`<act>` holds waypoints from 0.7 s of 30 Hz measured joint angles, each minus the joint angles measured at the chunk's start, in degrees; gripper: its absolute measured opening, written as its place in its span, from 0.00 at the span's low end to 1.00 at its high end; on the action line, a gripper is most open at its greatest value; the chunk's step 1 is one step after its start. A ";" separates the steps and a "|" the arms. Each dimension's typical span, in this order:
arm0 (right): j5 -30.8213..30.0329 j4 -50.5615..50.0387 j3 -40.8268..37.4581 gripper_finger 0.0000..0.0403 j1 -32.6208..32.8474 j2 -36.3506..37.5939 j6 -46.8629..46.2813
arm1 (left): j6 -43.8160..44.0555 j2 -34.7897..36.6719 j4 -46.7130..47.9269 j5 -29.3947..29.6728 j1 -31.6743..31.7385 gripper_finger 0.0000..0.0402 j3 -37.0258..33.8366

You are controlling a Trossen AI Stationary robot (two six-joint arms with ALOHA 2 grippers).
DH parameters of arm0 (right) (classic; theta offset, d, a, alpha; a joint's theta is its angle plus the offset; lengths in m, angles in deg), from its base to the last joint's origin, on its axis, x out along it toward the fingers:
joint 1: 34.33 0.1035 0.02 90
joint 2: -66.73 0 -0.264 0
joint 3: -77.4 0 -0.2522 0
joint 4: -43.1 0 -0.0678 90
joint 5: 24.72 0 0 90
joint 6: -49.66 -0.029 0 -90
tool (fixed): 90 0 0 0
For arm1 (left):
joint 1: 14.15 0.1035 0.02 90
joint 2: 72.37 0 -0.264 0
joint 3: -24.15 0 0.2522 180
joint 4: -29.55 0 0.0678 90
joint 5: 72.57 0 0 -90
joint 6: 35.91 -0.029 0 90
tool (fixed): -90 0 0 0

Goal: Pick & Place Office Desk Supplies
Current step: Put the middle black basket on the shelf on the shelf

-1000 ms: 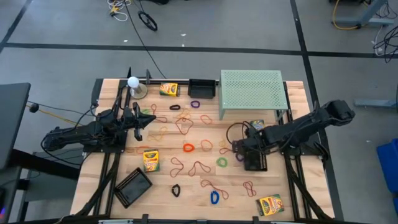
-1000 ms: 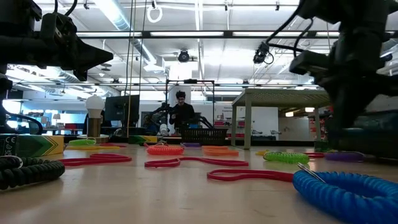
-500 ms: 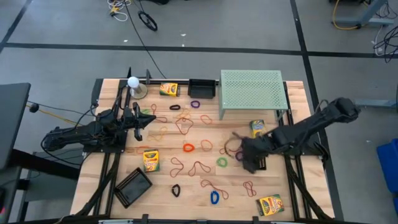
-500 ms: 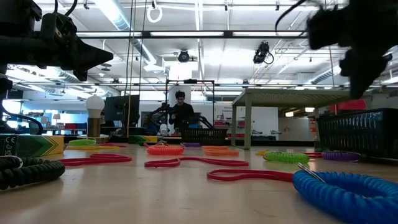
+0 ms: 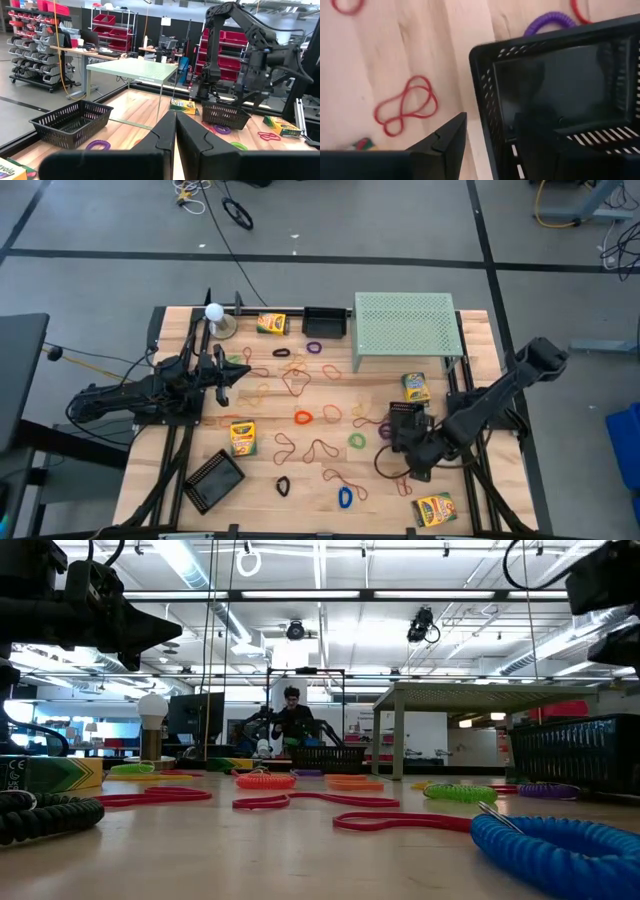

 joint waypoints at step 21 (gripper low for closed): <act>-2.15 -11.67 17.90 0.03 -1.63 -6.09 10.70 | 1.27 0.00 0.01 0.00 0.02 0.05 0.00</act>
